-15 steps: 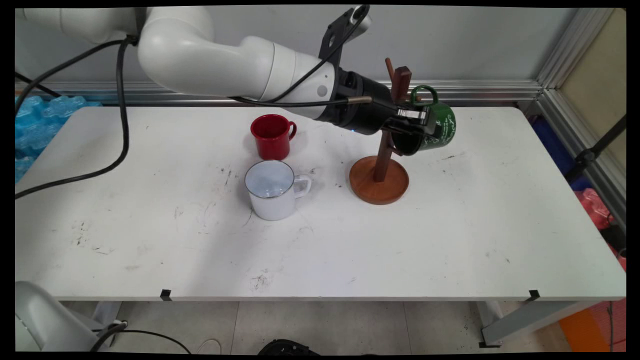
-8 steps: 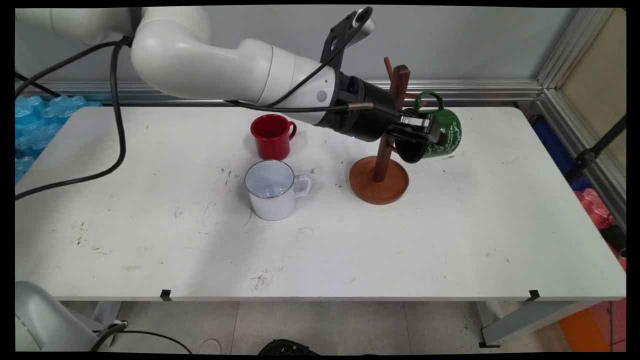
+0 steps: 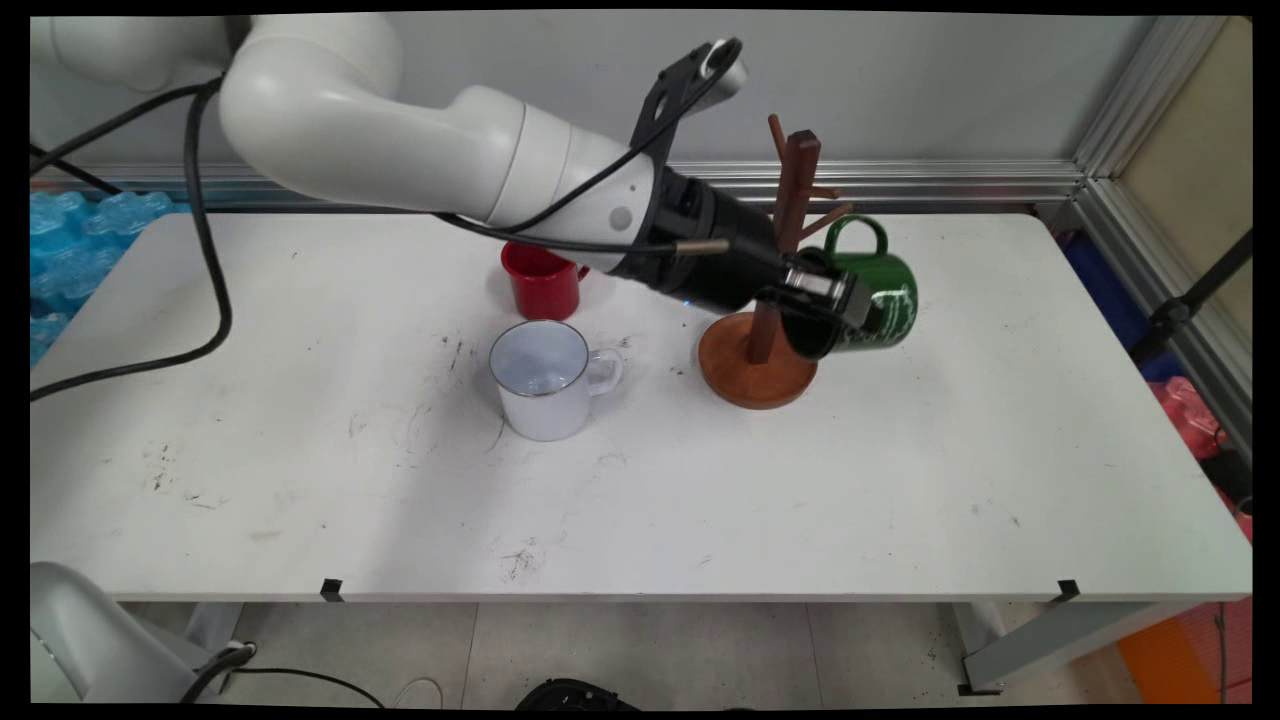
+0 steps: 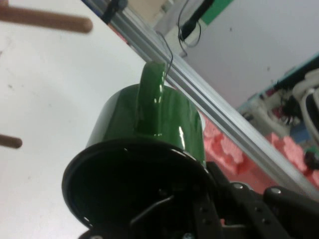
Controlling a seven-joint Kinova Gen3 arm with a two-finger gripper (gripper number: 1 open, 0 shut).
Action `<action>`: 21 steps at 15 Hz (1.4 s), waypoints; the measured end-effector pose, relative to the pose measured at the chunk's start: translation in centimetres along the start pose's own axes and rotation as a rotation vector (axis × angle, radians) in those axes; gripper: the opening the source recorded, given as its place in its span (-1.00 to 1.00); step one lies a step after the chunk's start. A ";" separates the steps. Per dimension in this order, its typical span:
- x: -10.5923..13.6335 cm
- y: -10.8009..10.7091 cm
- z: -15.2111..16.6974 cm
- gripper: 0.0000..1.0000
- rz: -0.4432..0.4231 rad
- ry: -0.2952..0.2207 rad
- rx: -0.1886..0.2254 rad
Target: Place the picked object on the table
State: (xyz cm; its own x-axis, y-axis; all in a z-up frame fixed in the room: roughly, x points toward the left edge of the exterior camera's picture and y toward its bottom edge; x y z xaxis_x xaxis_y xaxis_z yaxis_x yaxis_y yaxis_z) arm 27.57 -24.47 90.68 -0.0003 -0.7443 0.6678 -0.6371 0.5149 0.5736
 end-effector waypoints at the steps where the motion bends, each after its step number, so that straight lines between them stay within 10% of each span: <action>1: -0.2 0.0 -0.3 -1.00 0.030 -0.021 0.009; 21: -4.0 0.0 -6.5 -1.00 0.365 -0.551 0.345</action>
State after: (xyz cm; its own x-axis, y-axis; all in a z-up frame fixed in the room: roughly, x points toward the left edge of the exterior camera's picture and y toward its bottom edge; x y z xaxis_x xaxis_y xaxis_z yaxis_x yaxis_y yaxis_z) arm 32.64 -18.75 91.11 -0.5868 -0.7034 0.4011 -0.7283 0.6750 0.1182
